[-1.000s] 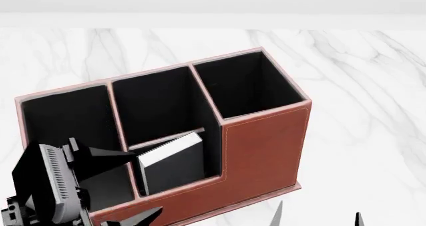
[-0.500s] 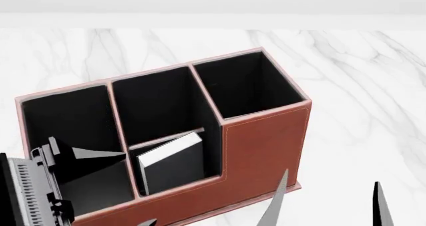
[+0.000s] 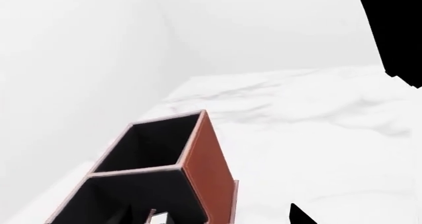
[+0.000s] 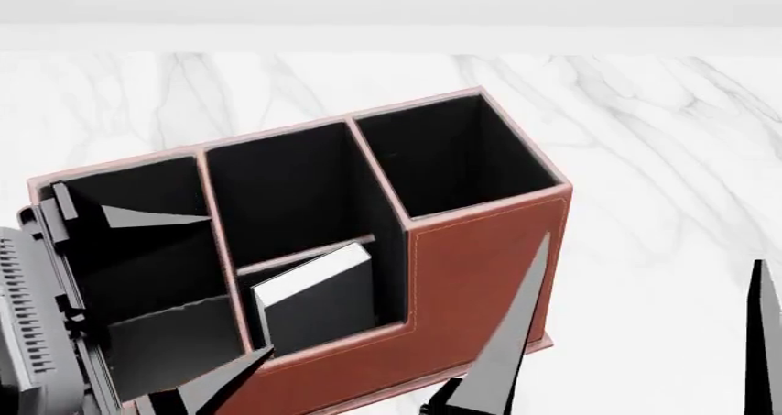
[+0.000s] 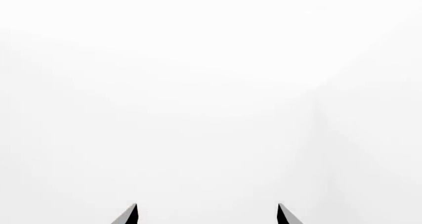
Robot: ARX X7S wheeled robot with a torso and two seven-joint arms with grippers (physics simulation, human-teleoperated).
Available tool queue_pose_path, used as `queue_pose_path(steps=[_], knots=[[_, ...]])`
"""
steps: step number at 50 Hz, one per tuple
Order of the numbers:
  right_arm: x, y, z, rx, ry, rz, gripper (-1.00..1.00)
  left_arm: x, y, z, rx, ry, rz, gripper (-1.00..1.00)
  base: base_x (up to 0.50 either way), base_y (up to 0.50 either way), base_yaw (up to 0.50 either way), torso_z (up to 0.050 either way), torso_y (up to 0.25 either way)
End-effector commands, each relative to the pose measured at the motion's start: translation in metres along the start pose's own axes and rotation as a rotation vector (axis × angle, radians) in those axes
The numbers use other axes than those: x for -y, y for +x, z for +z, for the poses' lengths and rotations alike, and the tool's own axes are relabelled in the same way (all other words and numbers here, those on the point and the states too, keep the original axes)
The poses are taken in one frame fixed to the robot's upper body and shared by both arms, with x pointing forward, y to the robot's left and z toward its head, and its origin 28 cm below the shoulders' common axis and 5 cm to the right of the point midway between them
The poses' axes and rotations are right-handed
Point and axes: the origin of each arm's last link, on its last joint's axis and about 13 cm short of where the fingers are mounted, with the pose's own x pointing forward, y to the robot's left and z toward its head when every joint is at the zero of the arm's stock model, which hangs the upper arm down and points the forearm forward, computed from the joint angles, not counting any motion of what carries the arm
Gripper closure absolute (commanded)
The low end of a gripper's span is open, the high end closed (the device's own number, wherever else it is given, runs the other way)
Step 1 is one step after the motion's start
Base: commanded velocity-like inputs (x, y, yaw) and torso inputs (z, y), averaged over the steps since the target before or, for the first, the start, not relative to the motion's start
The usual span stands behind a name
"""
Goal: Pick up the book and place it in the back compartment of the caddy.
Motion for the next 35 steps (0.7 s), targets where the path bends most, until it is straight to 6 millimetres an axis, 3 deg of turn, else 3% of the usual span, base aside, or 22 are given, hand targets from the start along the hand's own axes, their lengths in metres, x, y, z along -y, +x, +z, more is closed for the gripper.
queue_pose_path(steps=[1,8,35], knots=[[0.002,0.015,0.017,0.056,-0.028,-0.016,-1.00,-0.007,-0.002,0.016,-0.002,0.028,0.029,-1.00,0.00,0.00,0.00,0.000,0.000],[0.002,0.020,0.021,0.072,-0.030,-0.025,-1.00,-0.008,-0.005,0.027,0.008,0.047,0.037,-1.00,0.00,0.00,0.00,0.000,0.000],[0.007,0.024,0.037,0.131,-0.013,-0.052,-1.00,0.023,-0.025,0.051,0.051,0.228,0.087,-1.00,0.00,0.00,0.00,0.000,0.000]])
